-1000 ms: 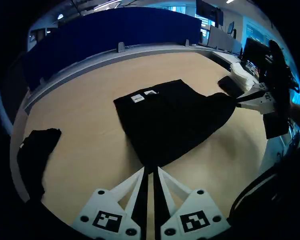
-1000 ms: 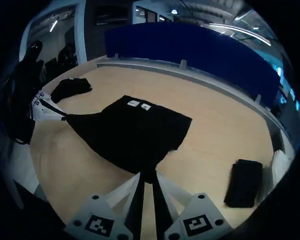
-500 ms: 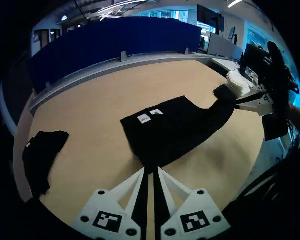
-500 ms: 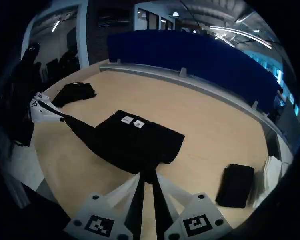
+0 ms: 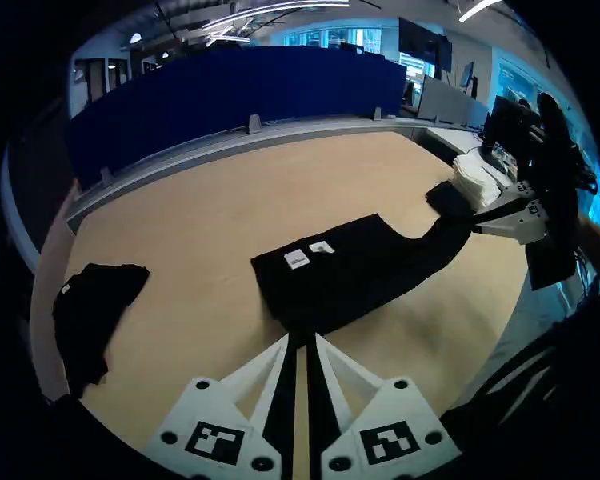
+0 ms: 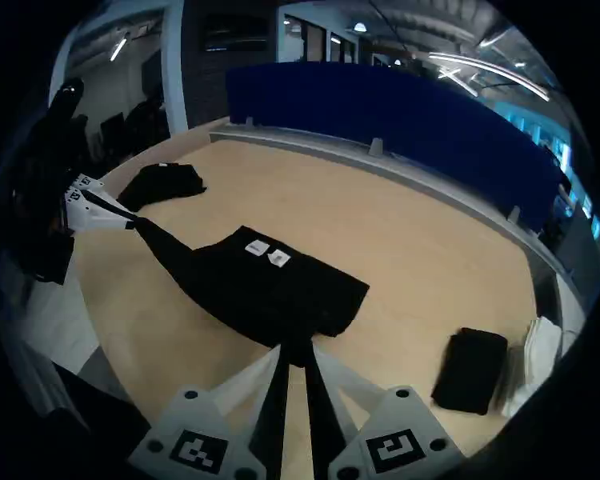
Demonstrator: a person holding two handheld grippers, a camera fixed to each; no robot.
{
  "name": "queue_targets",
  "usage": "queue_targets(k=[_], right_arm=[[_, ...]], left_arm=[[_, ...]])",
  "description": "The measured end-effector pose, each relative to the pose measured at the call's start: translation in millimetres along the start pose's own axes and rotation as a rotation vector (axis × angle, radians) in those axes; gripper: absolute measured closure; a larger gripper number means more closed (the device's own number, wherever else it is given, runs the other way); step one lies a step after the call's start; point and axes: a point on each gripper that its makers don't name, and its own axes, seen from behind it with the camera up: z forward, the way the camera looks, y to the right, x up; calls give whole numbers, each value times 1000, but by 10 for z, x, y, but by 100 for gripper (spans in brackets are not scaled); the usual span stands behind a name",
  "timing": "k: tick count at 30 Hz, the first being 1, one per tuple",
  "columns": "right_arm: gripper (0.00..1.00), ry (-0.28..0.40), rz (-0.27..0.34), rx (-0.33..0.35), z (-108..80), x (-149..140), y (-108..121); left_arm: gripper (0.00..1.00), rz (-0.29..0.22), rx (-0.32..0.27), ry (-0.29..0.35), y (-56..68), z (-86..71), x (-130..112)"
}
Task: Fold towel
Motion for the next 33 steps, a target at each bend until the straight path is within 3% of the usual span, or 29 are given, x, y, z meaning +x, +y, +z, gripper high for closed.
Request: queue_targets(k=[9,17,26,33], right_arm=[[87,-14,-8,7,-47,-54,-10],[87,-28,0,8,40,-78,48],[87,-59,4,-2,252,-93,201],[87,-77,44,10,509,-92,335]], left_arm=[[92,-6,3,-2,11,-6,-24],[92,-18,5,-8,15,101,-30],[92,-16,12,-10,-35,349,46],[92,-18,6,-21,-89,572,114]])
